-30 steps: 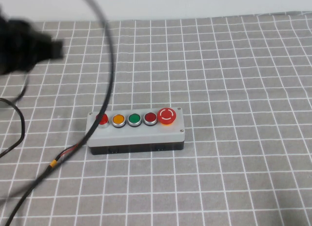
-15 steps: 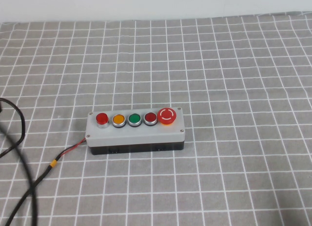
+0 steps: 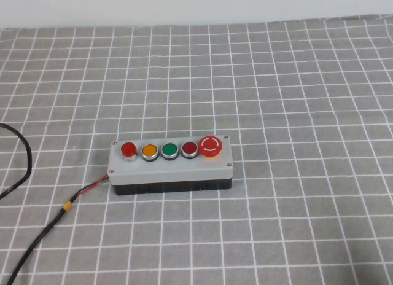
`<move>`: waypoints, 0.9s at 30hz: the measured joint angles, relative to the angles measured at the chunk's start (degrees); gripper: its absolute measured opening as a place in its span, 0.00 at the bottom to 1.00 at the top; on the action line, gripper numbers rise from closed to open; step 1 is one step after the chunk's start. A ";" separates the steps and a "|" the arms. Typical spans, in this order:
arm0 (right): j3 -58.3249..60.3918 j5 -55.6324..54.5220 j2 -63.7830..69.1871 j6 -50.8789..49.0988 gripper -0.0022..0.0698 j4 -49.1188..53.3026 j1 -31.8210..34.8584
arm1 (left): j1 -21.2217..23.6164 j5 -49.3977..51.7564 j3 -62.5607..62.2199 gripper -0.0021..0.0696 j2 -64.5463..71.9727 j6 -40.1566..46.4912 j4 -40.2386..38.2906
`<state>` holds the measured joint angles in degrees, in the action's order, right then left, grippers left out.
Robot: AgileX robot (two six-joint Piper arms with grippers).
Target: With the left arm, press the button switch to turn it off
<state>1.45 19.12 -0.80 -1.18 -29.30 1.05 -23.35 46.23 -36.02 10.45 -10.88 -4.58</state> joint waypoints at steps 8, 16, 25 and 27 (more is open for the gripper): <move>0.00 0.00 0.00 0.00 0.01 0.00 0.00 | 0.00 3.05 1.51 0.02 -1.94 0.00 1.80; 0.00 0.00 0.00 0.00 0.01 0.00 0.00 | 0.00 2.00 1.64 0.02 -1.94 0.00 6.55; 0.00 0.00 0.00 0.00 0.01 0.00 0.00 | 4.06 -19.91 14.27 0.02 -1.98 5.93 10.95; 0.00 0.00 0.00 0.00 0.01 0.00 0.00 | 7.47 -22.76 18.47 0.02 -1.98 8.55 7.99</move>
<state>1.45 19.12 -0.80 -1.18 -29.30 1.05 -15.88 23.47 -17.54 8.46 -2.32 3.41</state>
